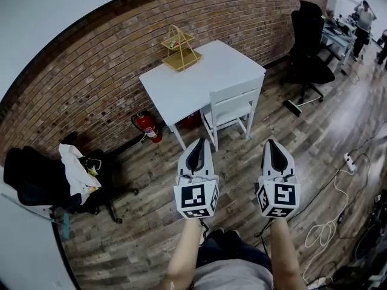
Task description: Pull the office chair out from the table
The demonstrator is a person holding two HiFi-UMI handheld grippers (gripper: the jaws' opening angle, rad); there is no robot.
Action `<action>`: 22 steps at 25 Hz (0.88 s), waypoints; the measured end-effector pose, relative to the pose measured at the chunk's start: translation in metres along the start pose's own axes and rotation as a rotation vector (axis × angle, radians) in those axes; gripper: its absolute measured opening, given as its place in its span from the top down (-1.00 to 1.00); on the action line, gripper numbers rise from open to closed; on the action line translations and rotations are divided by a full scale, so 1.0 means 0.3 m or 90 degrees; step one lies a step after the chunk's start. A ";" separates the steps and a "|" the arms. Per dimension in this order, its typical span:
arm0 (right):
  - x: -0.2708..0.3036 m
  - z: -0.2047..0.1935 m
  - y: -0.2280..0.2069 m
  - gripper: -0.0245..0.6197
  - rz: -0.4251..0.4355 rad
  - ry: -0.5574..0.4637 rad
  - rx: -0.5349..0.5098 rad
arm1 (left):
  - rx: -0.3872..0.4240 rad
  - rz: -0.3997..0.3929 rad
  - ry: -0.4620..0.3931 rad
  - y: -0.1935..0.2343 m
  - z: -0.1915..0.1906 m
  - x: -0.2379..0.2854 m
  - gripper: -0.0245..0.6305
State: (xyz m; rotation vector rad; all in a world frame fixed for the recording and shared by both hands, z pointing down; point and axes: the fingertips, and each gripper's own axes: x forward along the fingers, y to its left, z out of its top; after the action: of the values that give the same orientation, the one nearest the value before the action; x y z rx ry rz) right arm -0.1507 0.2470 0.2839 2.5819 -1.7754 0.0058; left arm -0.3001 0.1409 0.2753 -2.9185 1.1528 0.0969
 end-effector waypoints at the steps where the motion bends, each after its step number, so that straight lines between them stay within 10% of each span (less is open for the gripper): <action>1: 0.003 -0.002 -0.010 0.88 0.001 0.001 0.000 | -0.001 0.002 0.001 -0.005 -0.003 0.005 0.88; 22: 0.054 -0.051 -0.165 0.88 0.027 0.014 0.016 | -0.001 0.041 0.008 -0.106 -0.036 0.087 0.88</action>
State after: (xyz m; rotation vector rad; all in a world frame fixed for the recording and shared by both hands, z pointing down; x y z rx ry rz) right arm -0.0986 0.2497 0.2991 2.5498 -1.8343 0.0566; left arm -0.2588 0.1460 0.2839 -2.8883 1.2491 0.0792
